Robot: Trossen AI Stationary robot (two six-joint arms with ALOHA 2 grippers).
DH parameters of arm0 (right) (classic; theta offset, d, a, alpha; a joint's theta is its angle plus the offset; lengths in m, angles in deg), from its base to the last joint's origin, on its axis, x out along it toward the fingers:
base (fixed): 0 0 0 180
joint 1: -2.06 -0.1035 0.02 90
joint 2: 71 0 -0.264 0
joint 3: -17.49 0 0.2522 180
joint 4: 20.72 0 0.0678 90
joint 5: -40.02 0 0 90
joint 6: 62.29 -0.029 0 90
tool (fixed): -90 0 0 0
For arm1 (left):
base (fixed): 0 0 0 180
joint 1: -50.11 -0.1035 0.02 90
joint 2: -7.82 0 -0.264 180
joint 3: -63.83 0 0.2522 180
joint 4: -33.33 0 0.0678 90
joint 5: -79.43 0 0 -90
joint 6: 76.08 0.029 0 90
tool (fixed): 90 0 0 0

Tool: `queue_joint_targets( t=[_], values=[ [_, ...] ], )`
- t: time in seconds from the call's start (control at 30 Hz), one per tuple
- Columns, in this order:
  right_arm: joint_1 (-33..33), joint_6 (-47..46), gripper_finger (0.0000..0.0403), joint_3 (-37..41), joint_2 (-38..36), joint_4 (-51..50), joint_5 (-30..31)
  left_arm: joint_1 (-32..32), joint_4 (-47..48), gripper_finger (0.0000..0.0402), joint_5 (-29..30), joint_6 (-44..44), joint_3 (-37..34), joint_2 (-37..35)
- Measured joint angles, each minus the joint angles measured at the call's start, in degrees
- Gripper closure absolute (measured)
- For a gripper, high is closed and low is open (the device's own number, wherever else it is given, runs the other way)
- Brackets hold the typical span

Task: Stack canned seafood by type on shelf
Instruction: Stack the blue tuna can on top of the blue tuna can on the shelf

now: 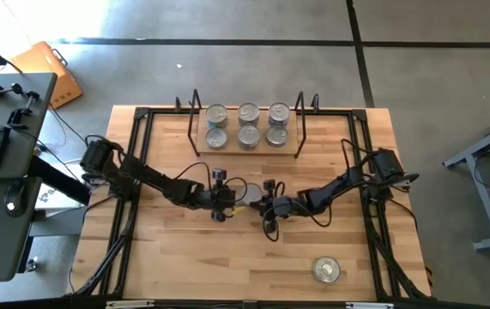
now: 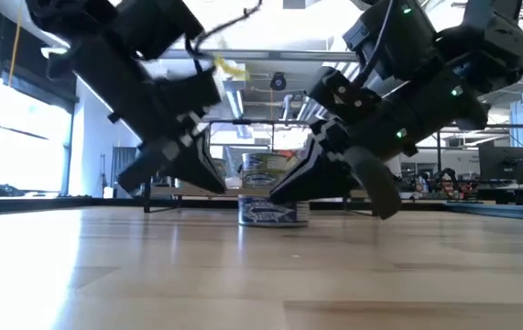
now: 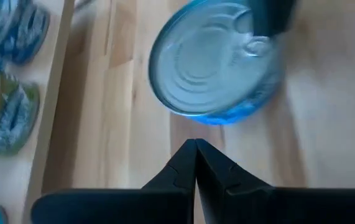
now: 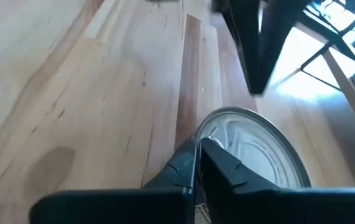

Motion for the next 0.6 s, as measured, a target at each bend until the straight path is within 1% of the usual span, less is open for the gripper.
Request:
queue_joint_targets(
  t=[0.2, 0.3, 0.4, 0.5, 0.57, 0.6],
  values=[
    [-1.8, -1.5, 0.0402, 0.4, -4.8, -4.4, 0.0, 4.2, -0.9, 0.0401, -0.7, 3.7, 0.0, -2.5],
    [-2.2, -2.4, 0.0402, 0.5, -7.1, -7.9, -0.2, 4.5, -4.5, 0.0401, -1.4, 5.9, 0.0, -2.4],
    [-2.3, -2.8, 0.0403, 0.6, -8.6, -10.1, -0.1, 4.0, -8.5, 0.0389, -7.0, 11.8, 0.0, -1.6],
    [-2.3, -2.8, 0.0403, 0.6, -9.4, -9.7, 0.1, 2.5, -12.2, 0.0363, -14.1, 17.2, 0.0, -0.7],
    [-2.3, -3.2, 0.0403, 0.5, -9.4, -9.4, 0.2, 1.5, -14.0, 0.0342, -16.9, 20.7, 0.0, 0.2],
    [-2.3, -3.2, 0.0403, 0.5, -9.4, -9.5, 0.2, 1.1, -14.7, 0.0332, -17.3, 22.1, 0.0, 1.0]
  ],
)
